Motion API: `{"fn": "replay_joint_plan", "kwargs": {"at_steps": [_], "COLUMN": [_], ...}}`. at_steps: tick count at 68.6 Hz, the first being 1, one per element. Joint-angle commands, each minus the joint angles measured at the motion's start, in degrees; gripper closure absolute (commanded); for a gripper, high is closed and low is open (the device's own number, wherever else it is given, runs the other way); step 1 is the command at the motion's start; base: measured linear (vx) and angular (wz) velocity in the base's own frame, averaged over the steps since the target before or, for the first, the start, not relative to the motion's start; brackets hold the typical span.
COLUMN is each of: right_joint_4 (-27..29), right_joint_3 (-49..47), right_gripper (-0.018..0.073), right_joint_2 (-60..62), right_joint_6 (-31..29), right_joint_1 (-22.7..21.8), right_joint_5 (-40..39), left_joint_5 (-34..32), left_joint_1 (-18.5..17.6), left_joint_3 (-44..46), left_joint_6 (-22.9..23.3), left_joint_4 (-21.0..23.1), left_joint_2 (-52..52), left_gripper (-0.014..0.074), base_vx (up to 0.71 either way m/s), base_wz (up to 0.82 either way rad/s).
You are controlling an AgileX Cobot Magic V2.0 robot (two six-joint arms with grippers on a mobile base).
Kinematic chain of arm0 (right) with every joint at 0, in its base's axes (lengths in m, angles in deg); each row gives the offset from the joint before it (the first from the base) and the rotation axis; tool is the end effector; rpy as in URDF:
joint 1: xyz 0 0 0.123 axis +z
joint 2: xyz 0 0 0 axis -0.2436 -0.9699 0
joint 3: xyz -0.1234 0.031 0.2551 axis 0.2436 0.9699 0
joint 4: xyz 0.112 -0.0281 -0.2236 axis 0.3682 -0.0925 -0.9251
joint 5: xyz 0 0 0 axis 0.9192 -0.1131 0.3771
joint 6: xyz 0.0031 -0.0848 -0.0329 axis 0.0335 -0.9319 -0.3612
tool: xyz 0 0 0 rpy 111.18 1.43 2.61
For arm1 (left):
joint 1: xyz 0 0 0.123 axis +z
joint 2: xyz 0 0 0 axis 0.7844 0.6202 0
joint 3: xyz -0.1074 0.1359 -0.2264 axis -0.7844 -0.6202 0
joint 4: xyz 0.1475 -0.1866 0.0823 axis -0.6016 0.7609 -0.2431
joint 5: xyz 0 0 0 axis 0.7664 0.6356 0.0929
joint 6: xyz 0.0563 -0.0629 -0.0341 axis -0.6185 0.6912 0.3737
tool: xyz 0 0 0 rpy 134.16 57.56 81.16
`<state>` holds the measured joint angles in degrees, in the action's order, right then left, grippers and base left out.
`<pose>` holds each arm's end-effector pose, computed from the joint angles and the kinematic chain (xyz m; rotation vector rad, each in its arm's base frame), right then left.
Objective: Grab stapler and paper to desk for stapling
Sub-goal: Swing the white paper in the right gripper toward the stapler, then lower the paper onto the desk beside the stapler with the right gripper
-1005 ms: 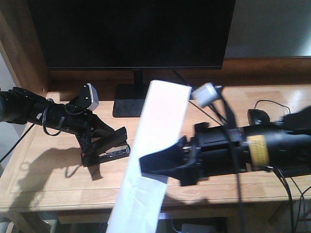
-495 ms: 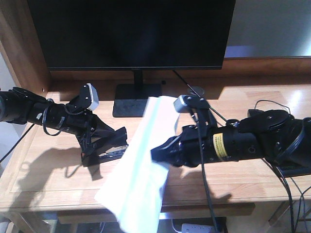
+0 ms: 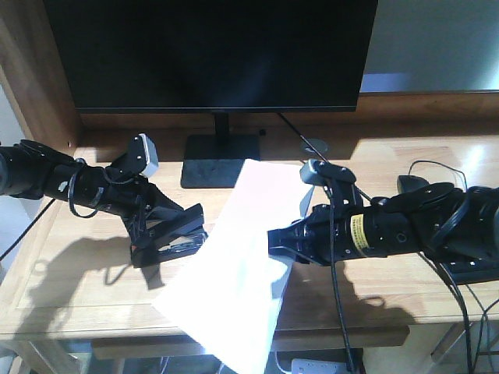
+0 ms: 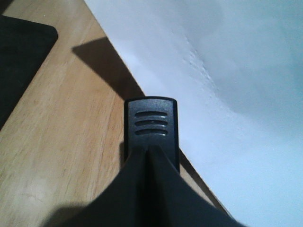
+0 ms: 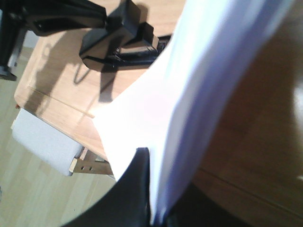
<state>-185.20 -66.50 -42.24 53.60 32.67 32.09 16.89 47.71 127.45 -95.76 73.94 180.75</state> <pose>0.2915 0.1481 0.1809 -0.3405 2.4736 0.9235 0.4041 -0.0958 0.1503 1.3776 1.8633 -0.6869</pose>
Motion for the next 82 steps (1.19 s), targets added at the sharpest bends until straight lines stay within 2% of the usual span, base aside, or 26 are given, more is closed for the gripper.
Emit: {"fn": "replay_joint_plan", "kwargs": {"at_steps": [1,32,50,69,82], "right_joint_4": [-0.45,-0.39,-0.39,-0.39,-0.34], "right_joint_3": [-1.3,-1.3,-1.3,-1.81,-4.6], "right_gripper": [0.0564,0.0564,0.0564,0.0564,0.0564], "right_joint_2": [1.0,-2.16,-2.11,-2.21,-3.58], "right_joint_6": [-0.13,-0.13,2.22,2.22,2.22], "right_joint_1": [-0.34,-0.41,-3.84,-3.84,-3.65], "right_joint_5": [-0.59,-0.37,-2.33,-2.84,-5.89], "left_joint_5": [1.57,1.57,1.57,1.57,1.57], "left_joint_1": [-0.06,-0.06,-0.06,-0.06,-0.06], "left_joint_3": [1.28,1.28,1.28,1.28,1.28], "left_joint_6": [0.49,0.49,0.49,0.49,0.49], "left_joint_4": [3.38,3.38,3.38,3.38,3.38], "left_joint_2": [-3.26,-3.26,-3.26,-3.26,-3.26], "left_gripper": [0.0603,0.0603,0.0603,0.0603,0.0603], "base_vx": [0.0,0.0,0.0,0.0,0.0], "base_wz": [0.0,0.0,0.0,0.0,0.0]}}
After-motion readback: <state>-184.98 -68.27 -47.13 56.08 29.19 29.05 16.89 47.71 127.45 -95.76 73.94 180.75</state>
